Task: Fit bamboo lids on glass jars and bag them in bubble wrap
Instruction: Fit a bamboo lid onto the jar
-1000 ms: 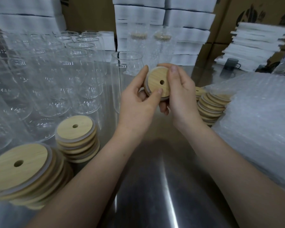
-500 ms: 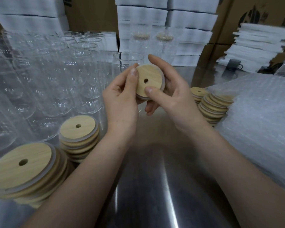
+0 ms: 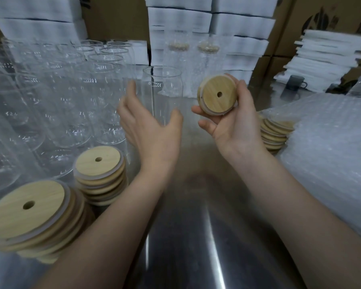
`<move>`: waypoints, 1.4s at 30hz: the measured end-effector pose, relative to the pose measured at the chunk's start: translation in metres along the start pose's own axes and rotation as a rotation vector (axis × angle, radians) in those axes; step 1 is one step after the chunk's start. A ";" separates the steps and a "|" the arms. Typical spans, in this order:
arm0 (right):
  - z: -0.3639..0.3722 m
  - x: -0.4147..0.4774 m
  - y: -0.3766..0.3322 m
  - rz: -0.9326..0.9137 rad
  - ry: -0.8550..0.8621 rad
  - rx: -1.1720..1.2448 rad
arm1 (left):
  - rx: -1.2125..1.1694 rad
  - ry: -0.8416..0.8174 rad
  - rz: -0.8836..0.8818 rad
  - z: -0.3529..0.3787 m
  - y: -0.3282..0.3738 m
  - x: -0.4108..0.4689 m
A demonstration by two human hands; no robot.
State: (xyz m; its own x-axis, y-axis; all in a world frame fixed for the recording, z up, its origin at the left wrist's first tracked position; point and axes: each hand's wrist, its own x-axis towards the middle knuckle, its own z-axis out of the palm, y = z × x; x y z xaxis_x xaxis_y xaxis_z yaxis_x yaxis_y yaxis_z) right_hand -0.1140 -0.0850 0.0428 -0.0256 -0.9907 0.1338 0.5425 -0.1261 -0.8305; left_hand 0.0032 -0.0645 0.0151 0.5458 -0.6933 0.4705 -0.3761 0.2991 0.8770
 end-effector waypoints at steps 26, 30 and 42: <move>-0.002 -0.002 0.002 -0.586 -0.090 -0.551 | 0.166 -0.152 0.182 0.006 -0.027 0.007; -0.006 0.000 0.005 -0.621 -0.097 -0.713 | 0.196 -0.148 0.201 0.006 -0.027 0.005; -0.007 0.001 0.006 -0.606 -0.118 -0.763 | 0.224 -0.158 0.234 0.006 -0.024 0.003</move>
State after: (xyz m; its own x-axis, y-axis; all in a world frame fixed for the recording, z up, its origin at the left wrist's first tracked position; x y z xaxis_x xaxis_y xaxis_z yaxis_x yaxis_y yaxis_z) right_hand -0.1166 -0.0866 0.0340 -0.0143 -0.7409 0.6714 -0.2244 -0.6520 -0.7243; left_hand 0.0092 -0.0779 -0.0050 0.3093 -0.7213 0.6197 -0.6412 0.3231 0.6961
